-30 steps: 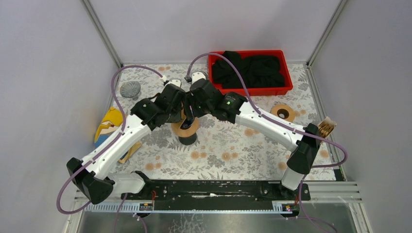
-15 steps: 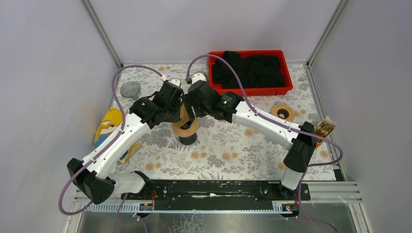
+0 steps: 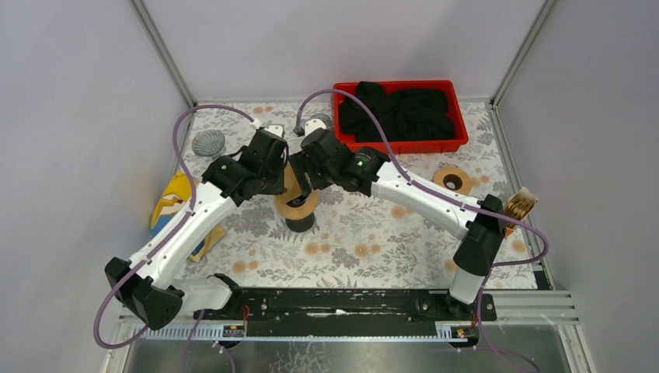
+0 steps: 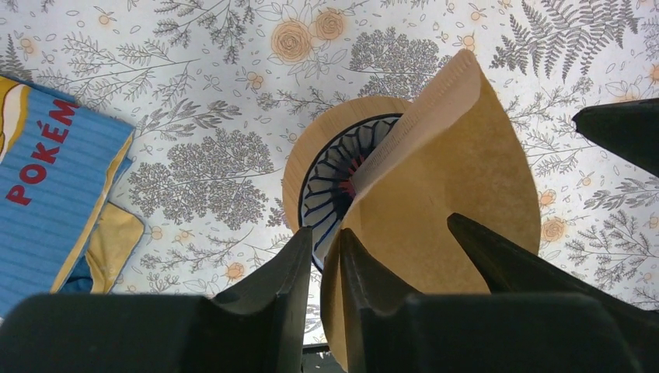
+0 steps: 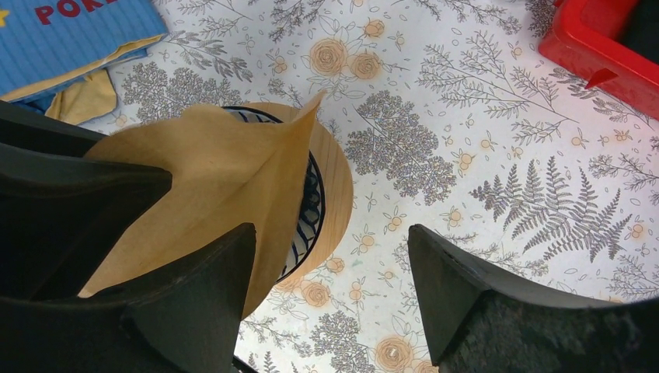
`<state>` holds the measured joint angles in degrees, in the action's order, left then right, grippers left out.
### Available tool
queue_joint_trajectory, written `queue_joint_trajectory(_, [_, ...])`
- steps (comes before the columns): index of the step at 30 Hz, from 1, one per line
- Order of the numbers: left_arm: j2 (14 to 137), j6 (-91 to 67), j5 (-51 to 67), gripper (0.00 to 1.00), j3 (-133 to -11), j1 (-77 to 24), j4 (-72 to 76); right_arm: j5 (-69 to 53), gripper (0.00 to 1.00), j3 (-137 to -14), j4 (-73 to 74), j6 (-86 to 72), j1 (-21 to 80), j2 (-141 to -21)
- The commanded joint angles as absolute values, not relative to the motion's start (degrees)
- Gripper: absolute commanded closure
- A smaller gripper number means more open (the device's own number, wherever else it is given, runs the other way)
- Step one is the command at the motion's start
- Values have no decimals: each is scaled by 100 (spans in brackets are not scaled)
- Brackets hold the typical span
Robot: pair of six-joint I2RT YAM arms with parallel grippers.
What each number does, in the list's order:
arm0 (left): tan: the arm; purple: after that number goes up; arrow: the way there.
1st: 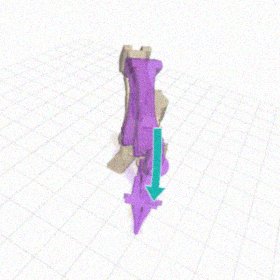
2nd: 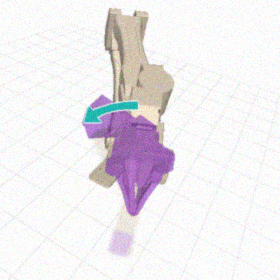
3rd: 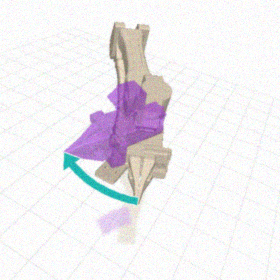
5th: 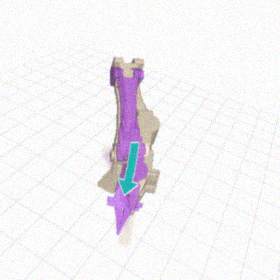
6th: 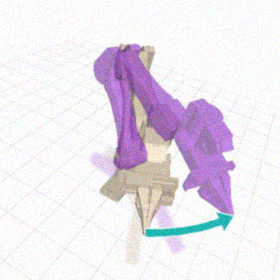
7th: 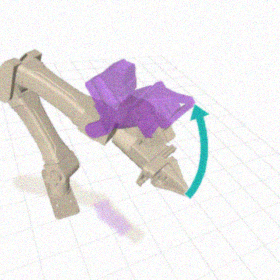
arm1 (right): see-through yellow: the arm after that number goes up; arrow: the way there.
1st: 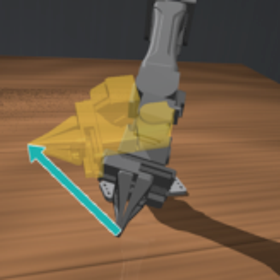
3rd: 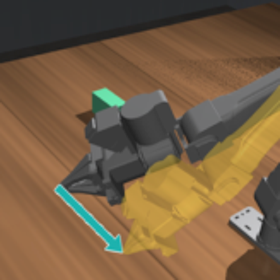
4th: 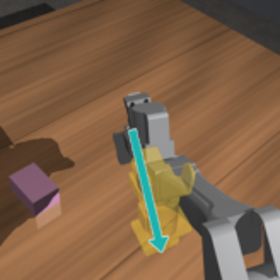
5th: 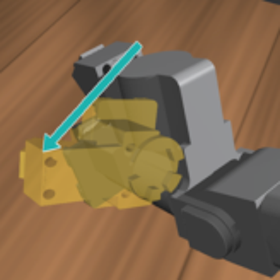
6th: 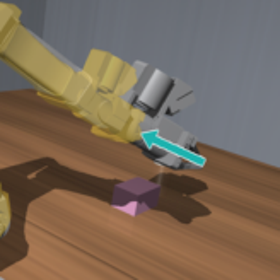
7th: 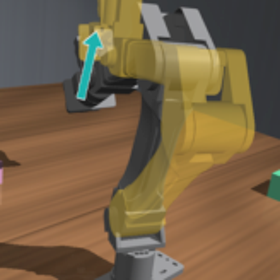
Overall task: Place the coffee filter in the dripper
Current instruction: Place the coffee filter in the coffee dripper.
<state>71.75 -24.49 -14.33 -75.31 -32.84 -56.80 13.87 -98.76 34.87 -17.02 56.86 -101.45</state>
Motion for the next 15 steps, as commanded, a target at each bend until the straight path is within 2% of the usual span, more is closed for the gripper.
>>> queue_joint_trajectory(1, [7053, -2363, -1446, 70, -7497, -3183, -5433, 1247, 21, -9874, 3378, -1613, 5629, -10154])
queue_joint_trajectory(4, [7067, -2340, -1433, 58, -7513, -3145, -5371, 1173, 20, -9849, 3353, -1609, 5622, -10158])
queue_joint_trajectory(8, [7101, -2273, -1337, 51, -7508, -3096, -5236, 1121, 20, -9849, 3337, -1600, 5618, -10169])
queue_joint_trajectory(15, [7272, -2139, -1116, 46, -7417, -2954, -5035, 1040, 20, -9886, 3304, -1565, 5608, -10203])
